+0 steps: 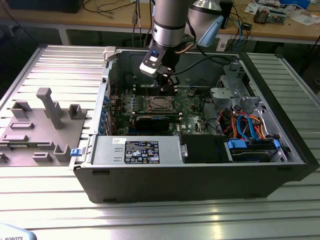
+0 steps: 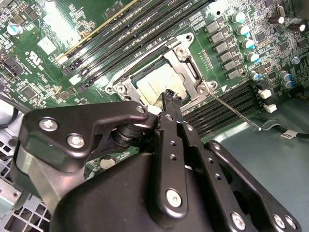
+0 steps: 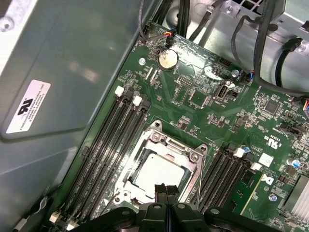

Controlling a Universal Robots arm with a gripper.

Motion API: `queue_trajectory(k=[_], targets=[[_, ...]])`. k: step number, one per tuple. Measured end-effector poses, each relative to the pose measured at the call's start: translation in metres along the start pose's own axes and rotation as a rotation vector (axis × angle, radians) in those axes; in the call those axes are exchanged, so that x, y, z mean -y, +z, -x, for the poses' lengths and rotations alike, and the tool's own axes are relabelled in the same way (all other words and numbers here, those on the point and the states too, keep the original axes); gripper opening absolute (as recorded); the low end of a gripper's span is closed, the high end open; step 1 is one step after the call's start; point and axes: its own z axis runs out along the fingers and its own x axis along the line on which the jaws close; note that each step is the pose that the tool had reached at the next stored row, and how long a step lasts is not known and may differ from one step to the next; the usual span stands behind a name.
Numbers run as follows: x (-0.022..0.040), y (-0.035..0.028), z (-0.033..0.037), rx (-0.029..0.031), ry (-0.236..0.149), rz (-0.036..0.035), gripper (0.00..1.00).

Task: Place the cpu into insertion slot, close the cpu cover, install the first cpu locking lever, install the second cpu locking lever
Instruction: 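Install the first cpu locking lever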

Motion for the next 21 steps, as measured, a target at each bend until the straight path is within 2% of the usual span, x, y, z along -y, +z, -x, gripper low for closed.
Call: queue_trajectory(k=[21], targets=[[0.0,0.0,0.0,0.0006,-0.04,-0.0004,0.11]])
